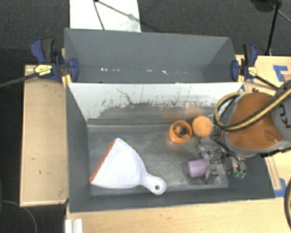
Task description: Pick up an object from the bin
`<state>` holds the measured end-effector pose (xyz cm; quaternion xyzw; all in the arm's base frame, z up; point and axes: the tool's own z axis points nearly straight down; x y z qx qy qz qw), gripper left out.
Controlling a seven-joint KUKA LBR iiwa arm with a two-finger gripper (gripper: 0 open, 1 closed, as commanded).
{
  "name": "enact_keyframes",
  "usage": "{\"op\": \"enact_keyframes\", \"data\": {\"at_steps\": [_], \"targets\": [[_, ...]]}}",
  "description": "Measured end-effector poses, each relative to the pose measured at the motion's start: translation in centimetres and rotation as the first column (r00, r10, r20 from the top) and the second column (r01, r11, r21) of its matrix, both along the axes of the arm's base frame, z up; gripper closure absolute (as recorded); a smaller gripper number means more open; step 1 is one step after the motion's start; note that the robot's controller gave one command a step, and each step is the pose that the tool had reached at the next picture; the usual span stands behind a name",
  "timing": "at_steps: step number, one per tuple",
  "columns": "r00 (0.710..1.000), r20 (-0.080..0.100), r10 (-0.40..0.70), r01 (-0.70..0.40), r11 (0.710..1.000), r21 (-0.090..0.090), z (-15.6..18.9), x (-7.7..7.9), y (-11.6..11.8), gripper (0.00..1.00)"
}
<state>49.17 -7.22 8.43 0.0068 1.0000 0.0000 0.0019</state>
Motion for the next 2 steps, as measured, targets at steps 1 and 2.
{"op": "enact_keyframes", "data": {"at_steps": [1,2], "targets": [[1.000,0.000,0.000,0.000,1.000,0.000,0.0,0.0,0.0,1.00],[0.999,0.002,0.032,-0.032,0.999,-0.001,16.3,1.3,-1.4,1.00]]}}
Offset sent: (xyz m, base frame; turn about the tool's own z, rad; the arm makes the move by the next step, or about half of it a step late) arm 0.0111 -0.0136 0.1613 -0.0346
